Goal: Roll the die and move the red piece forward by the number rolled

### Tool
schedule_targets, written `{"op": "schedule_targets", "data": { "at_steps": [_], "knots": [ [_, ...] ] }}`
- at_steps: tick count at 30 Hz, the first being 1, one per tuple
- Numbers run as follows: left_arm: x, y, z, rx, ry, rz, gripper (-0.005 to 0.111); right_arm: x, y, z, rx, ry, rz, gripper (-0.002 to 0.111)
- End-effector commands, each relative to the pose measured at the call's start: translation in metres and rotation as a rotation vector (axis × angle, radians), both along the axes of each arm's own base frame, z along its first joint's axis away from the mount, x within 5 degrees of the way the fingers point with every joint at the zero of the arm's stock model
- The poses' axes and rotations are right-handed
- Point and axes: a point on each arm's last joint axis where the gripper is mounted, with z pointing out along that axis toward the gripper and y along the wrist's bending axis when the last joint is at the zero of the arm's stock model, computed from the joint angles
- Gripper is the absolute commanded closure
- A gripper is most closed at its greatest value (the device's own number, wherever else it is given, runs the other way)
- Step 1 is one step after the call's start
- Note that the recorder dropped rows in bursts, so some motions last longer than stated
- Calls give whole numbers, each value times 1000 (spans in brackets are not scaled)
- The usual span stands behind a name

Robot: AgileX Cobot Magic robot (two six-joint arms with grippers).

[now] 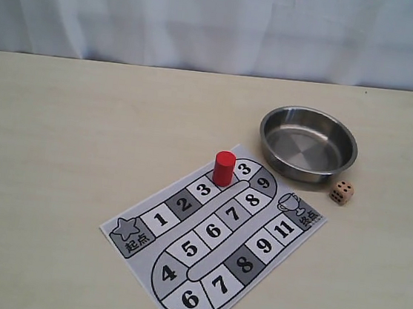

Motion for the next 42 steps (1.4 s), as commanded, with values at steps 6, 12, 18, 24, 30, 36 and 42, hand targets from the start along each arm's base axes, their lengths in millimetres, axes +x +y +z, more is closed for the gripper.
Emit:
{"op": "schedule_targets", "data": {
  "at_steps": [6, 12, 18, 24, 30, 36, 42],
  "knots": [
    [0, 0, 3, -3, -20, -1, 107, 45, -3, -58, 7, -112, -12, 104],
    [0, 0, 3, -3, -20, -1, 107, 59, -4, -94, 9, -71, -15, 104],
    [0, 0, 3, -3, -20, -1, 107, 70, -5, -147, -13, 137, -19, 104],
    [0, 0, 3, -3, -18, -1, 107, 70, -5, -149, 54, 151, -22, 104],
    [0, 0, 3, -3, -18, -1, 107, 70, -5, -149, 54, 151, -22, 104],
    [0, 0, 3, -3, -18, -1, 107, 70, -5, -149, 54, 151, -22, 104],
    [0, 0, 3, -3, -18, -1, 107, 70, -5, -149, 54, 151, -22, 104]
  ]
}}
